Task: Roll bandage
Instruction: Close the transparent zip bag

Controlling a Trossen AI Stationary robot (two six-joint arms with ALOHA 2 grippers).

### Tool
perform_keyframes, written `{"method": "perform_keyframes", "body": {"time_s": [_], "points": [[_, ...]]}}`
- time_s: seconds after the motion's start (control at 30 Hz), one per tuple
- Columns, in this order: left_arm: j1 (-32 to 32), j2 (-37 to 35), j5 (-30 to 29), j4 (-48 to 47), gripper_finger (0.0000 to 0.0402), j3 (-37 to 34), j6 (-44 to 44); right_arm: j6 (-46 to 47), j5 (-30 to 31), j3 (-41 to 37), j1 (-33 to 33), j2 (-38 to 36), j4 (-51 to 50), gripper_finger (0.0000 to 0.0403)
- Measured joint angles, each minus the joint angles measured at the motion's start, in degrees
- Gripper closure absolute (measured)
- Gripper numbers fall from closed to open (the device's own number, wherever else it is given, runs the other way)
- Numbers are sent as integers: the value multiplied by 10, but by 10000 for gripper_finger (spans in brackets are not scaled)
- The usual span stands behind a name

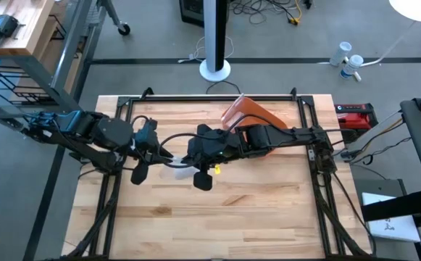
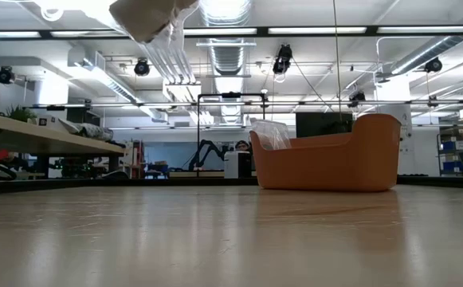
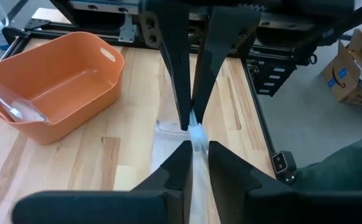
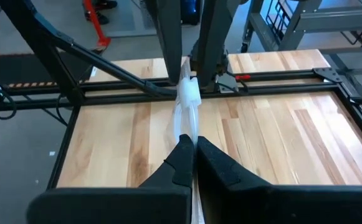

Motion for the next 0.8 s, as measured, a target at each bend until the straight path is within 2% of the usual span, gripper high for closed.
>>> {"method": "perform_keyframes", "body": {"time_s": [0.3,0.6,0.8], "points": [[0,9,0,0,399,0,18,2,-5,0,1,-1,-3,403],[0,7,0,3,392,0,18,13,-13,0,0,-1,1,403],[0,-7,0,6,365,0,39,21,-14,0,0,-1,5,403]]}}
